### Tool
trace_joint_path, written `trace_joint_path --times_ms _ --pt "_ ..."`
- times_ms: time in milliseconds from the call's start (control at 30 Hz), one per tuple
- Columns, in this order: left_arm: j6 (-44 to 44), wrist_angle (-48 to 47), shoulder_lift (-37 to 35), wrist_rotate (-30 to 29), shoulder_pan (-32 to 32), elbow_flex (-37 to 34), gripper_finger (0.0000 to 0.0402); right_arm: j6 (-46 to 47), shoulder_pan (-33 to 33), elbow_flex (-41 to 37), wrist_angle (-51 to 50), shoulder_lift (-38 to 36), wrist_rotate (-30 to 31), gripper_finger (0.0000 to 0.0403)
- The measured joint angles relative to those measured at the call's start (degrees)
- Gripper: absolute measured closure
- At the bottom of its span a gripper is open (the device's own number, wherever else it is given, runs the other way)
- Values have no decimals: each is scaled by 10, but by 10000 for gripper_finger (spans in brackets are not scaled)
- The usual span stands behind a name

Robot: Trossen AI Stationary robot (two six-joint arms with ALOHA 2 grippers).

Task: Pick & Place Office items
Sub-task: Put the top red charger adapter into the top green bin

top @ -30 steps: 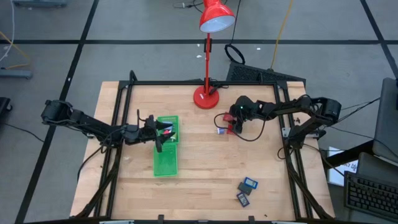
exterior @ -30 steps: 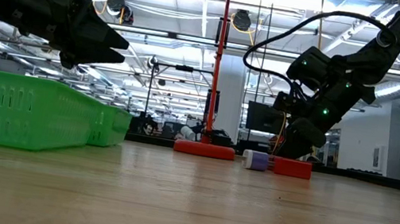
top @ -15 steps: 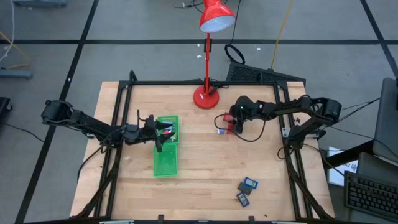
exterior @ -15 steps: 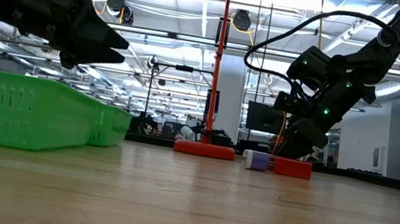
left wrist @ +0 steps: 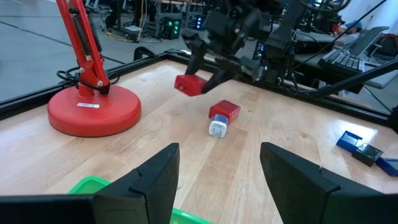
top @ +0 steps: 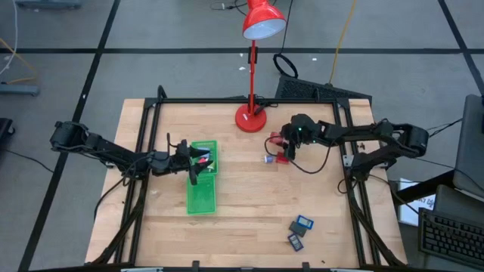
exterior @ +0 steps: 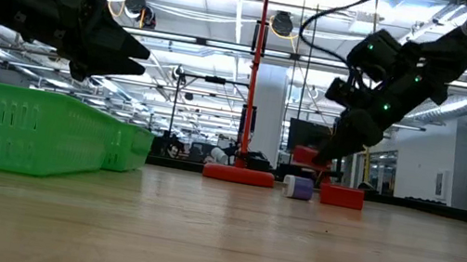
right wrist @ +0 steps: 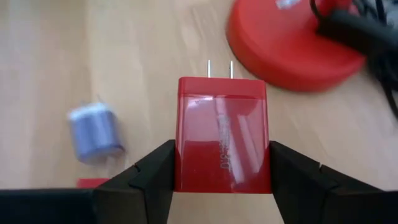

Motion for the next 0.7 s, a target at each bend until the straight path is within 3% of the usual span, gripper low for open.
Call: trace_joint_path --times_ms 433,700 --pt "-5 0 0 0 0 0 174 -14 71 0 32 -60 0 193" --pt "-73 30 0 -5 0 0 174 -58 116 0 75 -63 -1 191"
